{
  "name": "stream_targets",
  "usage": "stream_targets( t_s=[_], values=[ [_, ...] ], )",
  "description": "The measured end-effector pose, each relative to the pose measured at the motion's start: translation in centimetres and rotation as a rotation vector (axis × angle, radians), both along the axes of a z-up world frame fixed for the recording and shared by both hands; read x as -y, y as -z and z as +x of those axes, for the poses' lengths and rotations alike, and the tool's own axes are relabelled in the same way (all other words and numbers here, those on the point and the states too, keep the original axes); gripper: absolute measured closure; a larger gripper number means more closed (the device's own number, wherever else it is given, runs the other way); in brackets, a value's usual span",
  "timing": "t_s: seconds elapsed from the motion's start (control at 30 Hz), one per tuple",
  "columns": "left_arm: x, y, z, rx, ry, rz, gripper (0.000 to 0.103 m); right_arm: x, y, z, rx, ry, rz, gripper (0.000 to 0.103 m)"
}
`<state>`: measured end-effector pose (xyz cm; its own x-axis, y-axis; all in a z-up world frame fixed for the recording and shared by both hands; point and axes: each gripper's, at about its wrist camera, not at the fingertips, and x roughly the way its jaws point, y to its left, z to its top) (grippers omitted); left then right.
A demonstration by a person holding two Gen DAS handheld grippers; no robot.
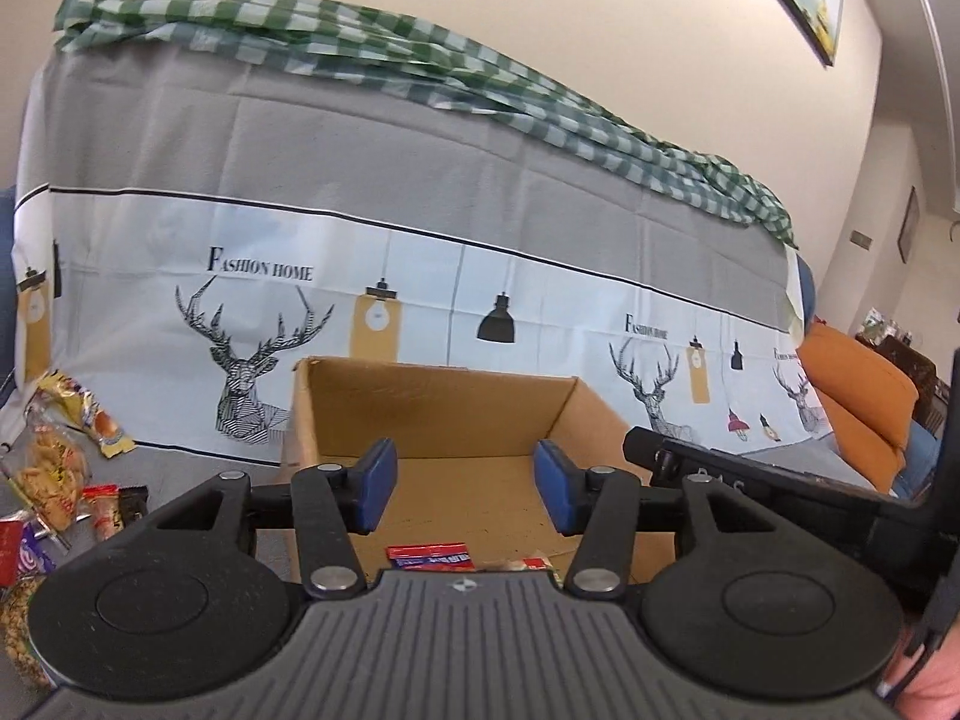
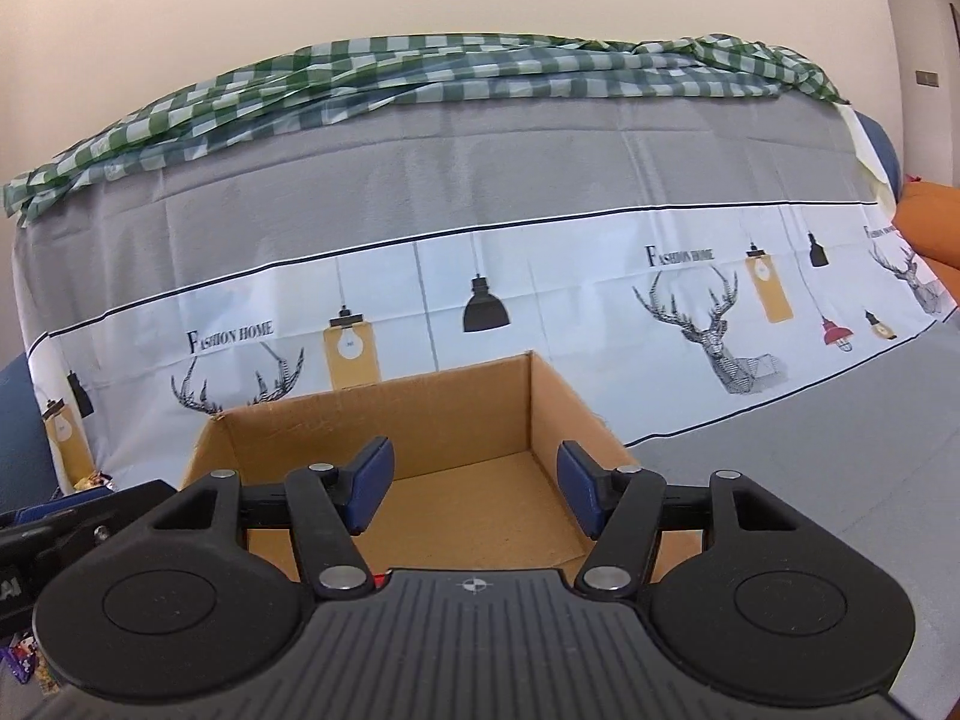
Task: Organize snacks
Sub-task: 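Move both empty tools from the box back to the snack pile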
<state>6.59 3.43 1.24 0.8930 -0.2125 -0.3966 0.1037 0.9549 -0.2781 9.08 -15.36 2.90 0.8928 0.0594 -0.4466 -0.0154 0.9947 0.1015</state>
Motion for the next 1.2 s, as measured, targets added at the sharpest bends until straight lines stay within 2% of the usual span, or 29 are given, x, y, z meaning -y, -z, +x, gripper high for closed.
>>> stream_targets(
  t_s=[0.47, 0.77, 1.1, 1.2],
  values=[
    [-4.7, -0.5, -0.9, -0.024, -0.075, -0.04, 0.048, -5.1, -0.4, -0.6, -0.009, -0.088, 0.011, 0.041],
    [-10.4, -0.5, -1.5, -0.079, -0.185, -0.12, 0.049, -9.7, -0.3, -1.3, -0.017, -0.152, 0.017, 0.041],
    [-17.3, -0.1, -2.5, -0.156, -0.316, -0.13, 0.049, -15.8, 0.3, -2.6, -0.025, -0.235, 0.015, 0.04],
    [-19.8, 0.3, -2.7, -0.183, -0.358, -0.165, 0.049, -17.9, 0.8, -3.1, -0.021, -0.263, 0.005, 0.04]
  ],
)
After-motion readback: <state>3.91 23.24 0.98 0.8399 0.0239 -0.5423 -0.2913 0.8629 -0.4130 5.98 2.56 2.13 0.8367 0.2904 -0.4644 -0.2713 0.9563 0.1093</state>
